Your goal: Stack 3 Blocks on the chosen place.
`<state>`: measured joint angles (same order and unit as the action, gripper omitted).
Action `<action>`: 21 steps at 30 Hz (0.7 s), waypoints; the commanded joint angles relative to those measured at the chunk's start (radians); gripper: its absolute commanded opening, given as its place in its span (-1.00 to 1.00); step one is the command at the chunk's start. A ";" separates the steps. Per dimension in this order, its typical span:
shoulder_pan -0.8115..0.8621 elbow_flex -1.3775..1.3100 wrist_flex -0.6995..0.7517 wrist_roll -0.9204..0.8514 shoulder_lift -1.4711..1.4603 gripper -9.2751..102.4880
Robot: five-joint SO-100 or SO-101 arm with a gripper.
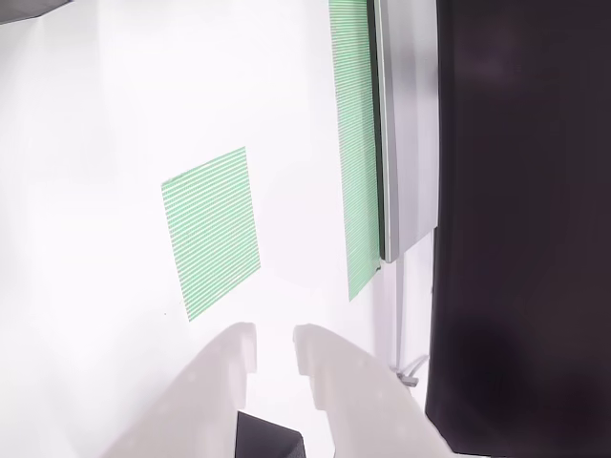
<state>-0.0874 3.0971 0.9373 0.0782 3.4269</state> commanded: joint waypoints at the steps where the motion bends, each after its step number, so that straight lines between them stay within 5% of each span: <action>1: 0.000 0.015 0.003 -0.005 0.012 -0.84; 21: -0.009 0.018 -0.011 0.005 0.012 -0.84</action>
<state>-0.0874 3.0971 0.9373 0.0782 3.4269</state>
